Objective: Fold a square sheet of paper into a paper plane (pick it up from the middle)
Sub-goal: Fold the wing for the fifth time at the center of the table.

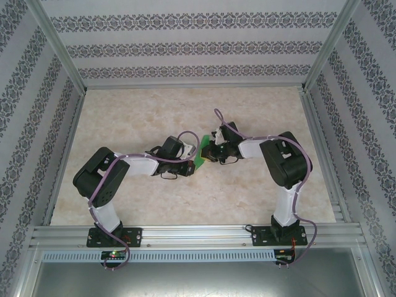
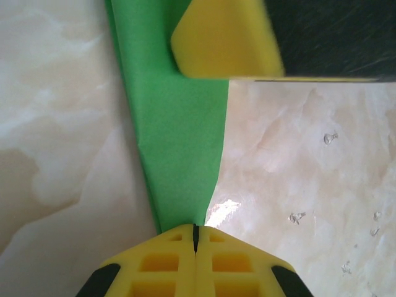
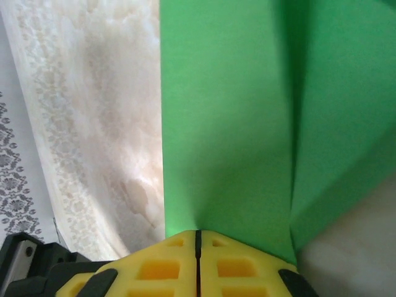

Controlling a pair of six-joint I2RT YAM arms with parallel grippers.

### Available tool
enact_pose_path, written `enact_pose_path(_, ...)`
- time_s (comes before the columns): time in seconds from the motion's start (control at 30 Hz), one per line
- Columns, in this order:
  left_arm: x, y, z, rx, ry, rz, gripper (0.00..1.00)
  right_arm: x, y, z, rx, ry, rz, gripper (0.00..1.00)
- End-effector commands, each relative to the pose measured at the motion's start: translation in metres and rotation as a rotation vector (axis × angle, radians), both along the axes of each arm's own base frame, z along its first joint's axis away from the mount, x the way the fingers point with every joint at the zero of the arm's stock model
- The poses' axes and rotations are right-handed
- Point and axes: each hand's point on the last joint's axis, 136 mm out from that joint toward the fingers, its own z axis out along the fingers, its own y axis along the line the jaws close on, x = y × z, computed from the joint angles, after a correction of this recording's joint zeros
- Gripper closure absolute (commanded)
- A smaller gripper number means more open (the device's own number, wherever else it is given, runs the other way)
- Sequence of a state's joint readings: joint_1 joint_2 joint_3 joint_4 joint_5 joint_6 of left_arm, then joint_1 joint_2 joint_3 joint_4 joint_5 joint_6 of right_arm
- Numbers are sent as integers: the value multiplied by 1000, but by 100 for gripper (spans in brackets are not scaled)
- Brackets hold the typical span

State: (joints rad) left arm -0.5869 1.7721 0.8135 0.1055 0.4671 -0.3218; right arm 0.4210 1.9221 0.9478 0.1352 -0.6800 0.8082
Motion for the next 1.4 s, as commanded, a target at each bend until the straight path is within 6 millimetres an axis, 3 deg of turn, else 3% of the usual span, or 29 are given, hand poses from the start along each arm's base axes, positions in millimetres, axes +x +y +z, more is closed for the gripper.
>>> enact_pose_path(0.0,-32,37,-48,173,123,-6,100,9,5,33,94,-58,-47,92)
enact_pose_path(0.1,-32,36,-48,170,118,-16,100,7,12,49,133,-81,-63,92)
enact_pose_path(0.23,-31,35,-47,168,118,-24,100,1,29,57,184,-63,-66,92)
enact_pose_path(0.77,-32,31,-42,133,128,-25,100,6,34,5,155,53,-98,95)
enact_pose_path(0.97,-36,32,-45,143,149,-33,100,7,23,-19,54,74,-121,93)
enact_pose_path(1.37,-49,43,-57,198,175,-76,100,34,-5,-35,-128,102,-186,92)
